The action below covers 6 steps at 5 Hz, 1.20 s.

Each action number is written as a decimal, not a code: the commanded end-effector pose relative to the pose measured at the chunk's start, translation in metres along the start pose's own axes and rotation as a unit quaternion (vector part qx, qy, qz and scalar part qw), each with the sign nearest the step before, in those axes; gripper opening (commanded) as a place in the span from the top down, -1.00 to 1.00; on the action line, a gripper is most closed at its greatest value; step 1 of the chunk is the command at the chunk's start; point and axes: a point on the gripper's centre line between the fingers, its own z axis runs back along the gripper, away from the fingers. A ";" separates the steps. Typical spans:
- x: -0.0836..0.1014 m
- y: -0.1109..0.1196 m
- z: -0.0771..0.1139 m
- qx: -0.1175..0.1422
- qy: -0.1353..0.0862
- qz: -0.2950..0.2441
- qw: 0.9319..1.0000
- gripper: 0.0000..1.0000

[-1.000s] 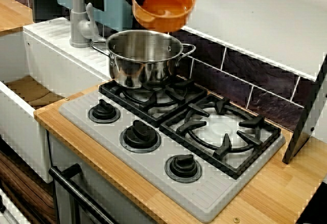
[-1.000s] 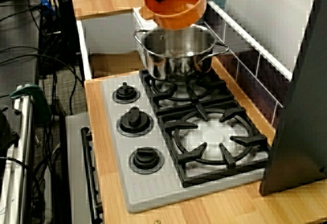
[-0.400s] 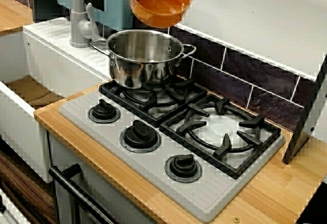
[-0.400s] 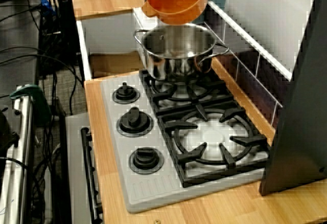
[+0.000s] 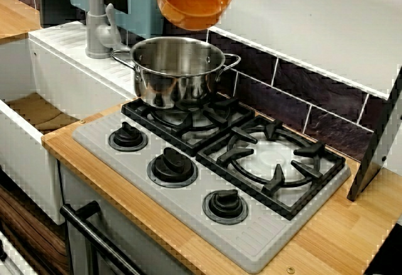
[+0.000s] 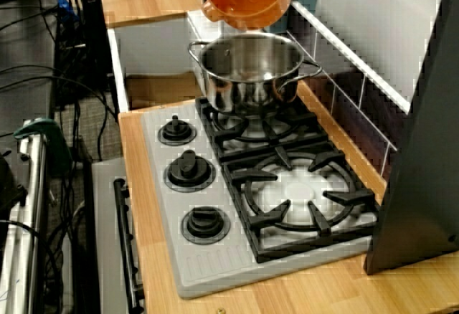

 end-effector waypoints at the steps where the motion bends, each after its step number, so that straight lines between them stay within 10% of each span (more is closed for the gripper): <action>1: -0.005 0.006 0.019 0.036 -0.086 0.025 0.995 1.00; 6: 0.001 0.002 0.014 0.056 -0.102 0.019 0.993 1.00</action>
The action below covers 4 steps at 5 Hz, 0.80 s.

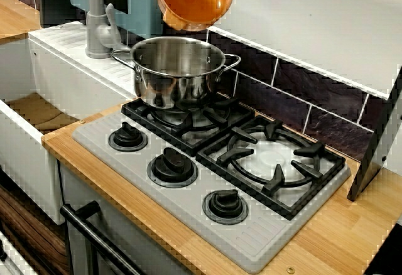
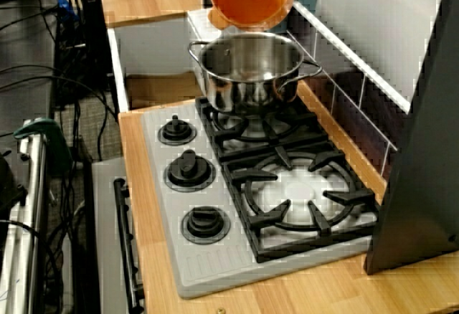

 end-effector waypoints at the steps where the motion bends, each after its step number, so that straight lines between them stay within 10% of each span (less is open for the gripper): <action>1: 0.004 0.003 0.010 -0.025 0.010 0.001 1.000 1.00; 4: 0.016 0.006 -0.002 -0.136 0.141 0.001 0.981 1.00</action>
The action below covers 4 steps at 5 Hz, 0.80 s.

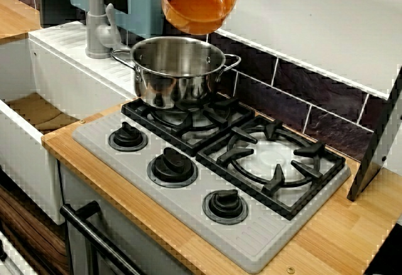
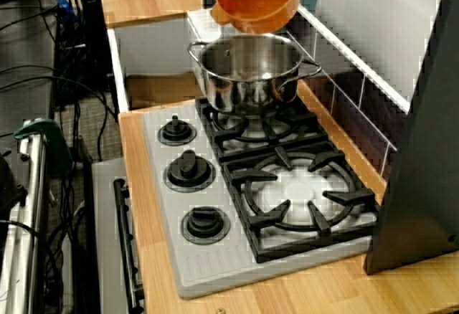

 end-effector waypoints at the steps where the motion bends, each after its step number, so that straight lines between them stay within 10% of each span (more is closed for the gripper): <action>1: 0.009 0.007 0.006 -0.068 0.043 0.010 0.997 1.00; 3: 0.007 -0.007 -0.009 -0.125 0.126 0.010 0.984 1.00; 4: 0.001 -0.023 -0.009 -0.130 0.129 0.005 0.983 1.00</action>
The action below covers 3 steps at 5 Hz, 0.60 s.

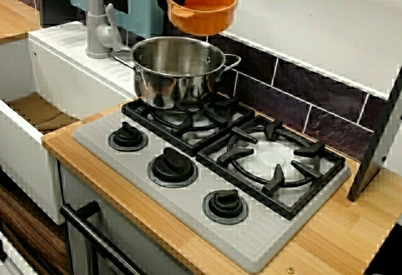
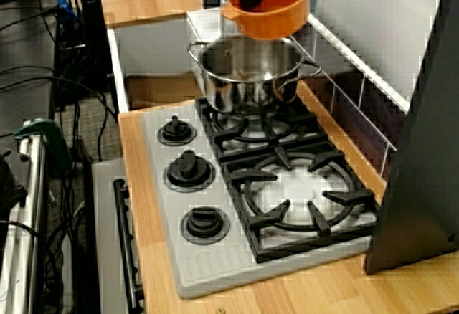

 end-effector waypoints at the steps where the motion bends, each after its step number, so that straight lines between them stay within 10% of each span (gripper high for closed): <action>1: -0.014 -0.025 0.016 -0.020 -0.010 -0.015 1.000 1.00; 3: -0.035 -0.049 0.012 -0.030 0.008 -0.045 0.999 1.00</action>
